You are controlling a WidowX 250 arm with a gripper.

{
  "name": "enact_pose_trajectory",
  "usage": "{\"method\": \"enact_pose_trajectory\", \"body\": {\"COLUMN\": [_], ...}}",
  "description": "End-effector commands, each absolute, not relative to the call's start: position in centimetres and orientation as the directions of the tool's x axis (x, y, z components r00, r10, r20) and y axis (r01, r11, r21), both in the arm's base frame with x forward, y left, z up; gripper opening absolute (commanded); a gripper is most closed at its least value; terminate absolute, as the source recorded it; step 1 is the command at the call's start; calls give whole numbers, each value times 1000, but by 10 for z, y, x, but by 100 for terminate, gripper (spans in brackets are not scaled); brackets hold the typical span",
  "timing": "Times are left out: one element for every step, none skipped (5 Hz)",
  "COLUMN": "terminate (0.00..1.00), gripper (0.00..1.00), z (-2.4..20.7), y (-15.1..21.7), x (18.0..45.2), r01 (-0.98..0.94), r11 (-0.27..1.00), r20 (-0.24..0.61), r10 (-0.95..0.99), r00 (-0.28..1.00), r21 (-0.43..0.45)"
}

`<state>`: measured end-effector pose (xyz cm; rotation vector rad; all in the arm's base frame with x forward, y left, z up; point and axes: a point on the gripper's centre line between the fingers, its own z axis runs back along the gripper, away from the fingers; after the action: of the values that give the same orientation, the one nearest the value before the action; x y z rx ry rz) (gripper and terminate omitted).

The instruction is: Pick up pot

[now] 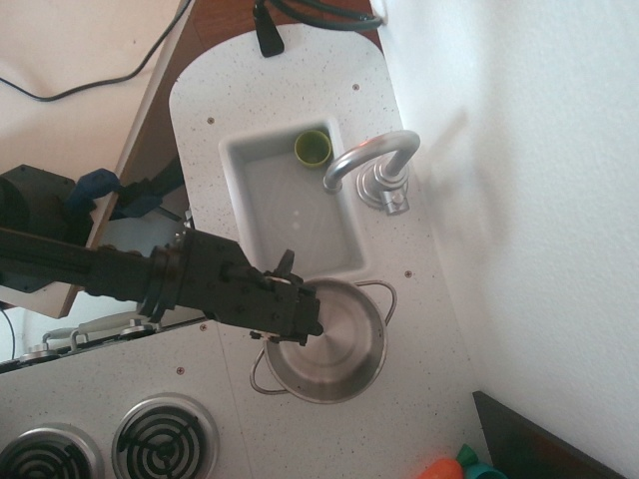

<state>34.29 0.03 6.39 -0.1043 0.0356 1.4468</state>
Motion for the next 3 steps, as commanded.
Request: {"method": "enact_pose_trajectory", "body": {"terminate": [0,0,0], "gripper": [100,0,0], "z": [78,102,126], "y": [-2,-14,-27], "x": [347,350,350], "r01": [-975,-938,-896], "r11": [151,187,227], "r20": [-113,-136,-127], "r10": [979,963,947], "r00": [171,234,294], "r21": [-165,-290,-383]}}
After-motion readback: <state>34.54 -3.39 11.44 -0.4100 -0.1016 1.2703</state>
